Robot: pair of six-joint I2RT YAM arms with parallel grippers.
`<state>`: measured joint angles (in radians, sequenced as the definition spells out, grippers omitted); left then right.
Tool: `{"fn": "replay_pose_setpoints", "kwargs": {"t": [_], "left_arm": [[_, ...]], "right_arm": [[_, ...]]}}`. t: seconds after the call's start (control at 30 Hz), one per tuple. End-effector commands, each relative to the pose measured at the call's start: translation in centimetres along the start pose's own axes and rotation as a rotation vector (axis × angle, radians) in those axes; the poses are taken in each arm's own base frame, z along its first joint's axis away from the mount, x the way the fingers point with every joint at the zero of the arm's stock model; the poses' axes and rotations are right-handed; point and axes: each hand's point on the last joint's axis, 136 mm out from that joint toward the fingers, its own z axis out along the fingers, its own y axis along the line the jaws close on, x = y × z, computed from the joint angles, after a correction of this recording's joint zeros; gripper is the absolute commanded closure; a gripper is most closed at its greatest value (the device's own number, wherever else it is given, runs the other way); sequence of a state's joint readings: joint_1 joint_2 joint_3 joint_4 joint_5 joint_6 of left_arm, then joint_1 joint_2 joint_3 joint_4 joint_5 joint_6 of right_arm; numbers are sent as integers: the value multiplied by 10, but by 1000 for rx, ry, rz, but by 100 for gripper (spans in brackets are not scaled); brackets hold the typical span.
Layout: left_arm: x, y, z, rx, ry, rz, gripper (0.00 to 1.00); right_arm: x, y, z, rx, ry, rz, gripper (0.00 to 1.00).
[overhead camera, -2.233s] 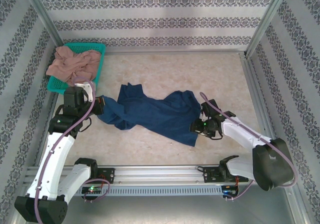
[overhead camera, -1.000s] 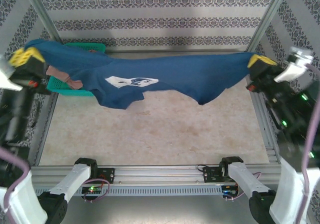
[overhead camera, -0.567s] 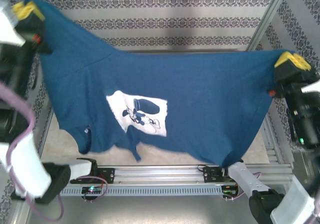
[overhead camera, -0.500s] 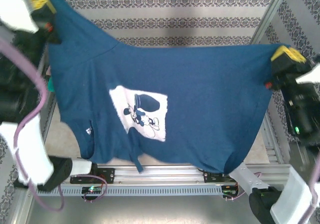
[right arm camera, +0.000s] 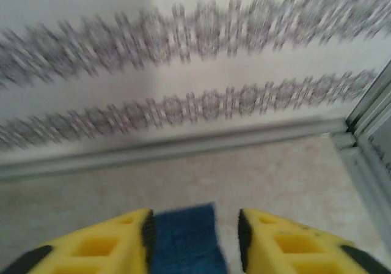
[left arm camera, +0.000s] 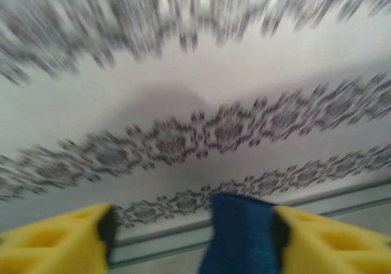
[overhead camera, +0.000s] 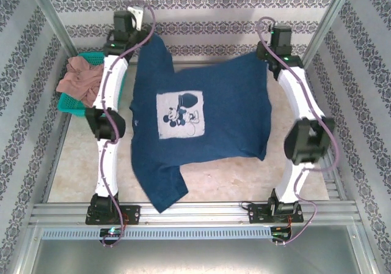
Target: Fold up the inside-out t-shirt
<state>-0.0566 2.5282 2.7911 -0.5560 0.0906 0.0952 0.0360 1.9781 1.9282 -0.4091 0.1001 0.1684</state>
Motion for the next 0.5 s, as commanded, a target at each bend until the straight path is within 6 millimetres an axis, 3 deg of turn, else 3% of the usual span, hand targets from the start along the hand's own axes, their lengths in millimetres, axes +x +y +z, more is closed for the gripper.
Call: {"fn": "replay_pose_setpoints", "kwargs": {"t": [0.0, 0.1, 0.2, 0.27, 0.37, 0.47], "left_arm": [[-25, 17, -16, -53, -61, -110, 18], [-10, 16, -37, -58, 53, -235, 12], [17, -5, -72, 0, 216, -392, 13], [39, -43, -101, 99, 290, -447, 13], [78, -108, -160, 242, 251, -475, 13], [152, -154, -220, 327, 361, -496, 13]], "right_arm": [[-12, 3, -6, -10, 40, 18, 53], [29, 12, -26, -24, 185, 25, 43], [99, 30, -61, -85, 354, 45, 41], [149, 35, -89, -99, 451, 52, 39], [229, 40, -135, -136, 592, 111, 38], [301, 38, -182, -105, 720, 117, 38]]}}
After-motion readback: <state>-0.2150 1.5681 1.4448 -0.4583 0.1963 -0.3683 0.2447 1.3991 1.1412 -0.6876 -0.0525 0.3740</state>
